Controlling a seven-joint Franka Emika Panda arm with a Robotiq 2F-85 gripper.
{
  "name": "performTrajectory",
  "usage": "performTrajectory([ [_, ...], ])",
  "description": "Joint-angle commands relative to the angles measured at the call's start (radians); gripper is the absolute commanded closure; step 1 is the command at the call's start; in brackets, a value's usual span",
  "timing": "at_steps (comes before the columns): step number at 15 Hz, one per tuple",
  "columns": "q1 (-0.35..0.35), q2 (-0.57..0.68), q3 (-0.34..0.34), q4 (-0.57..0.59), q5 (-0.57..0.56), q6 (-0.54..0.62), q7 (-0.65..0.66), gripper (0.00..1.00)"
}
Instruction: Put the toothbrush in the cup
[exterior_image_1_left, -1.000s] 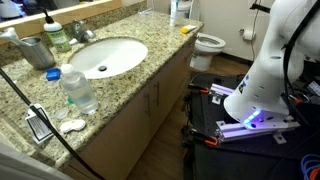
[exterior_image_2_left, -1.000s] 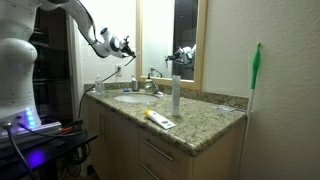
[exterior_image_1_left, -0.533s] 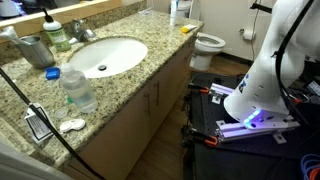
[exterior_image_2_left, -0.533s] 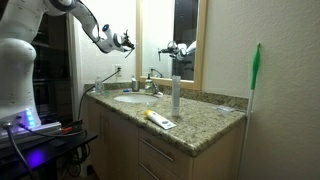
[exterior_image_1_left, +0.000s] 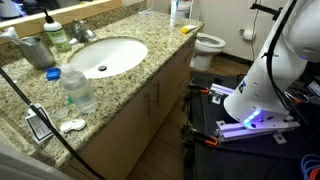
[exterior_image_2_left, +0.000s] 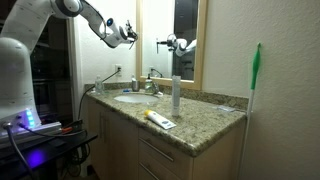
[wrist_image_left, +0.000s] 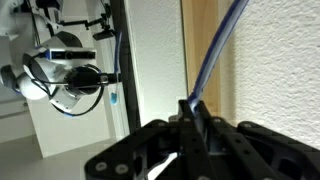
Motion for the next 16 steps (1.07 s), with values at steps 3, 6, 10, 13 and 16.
performTrajectory([
  [3, -0.328, 0.258, 0.418, 0.298, -0.392, 0.001, -0.059, 0.98],
  [6, -0.324, 0.205, 0.376, 0.238, -0.361, 0.001, -0.019, 0.91],
  [10, -0.327, 0.238, 0.399, 0.271, -0.370, 0.002, -0.037, 0.91],
  [13, -0.322, 0.251, 0.403, 0.287, -0.370, 0.001, -0.057, 0.98],
  [16, -0.352, 0.242, 0.444, 0.261, -0.383, 0.001, -0.067, 0.98],
])
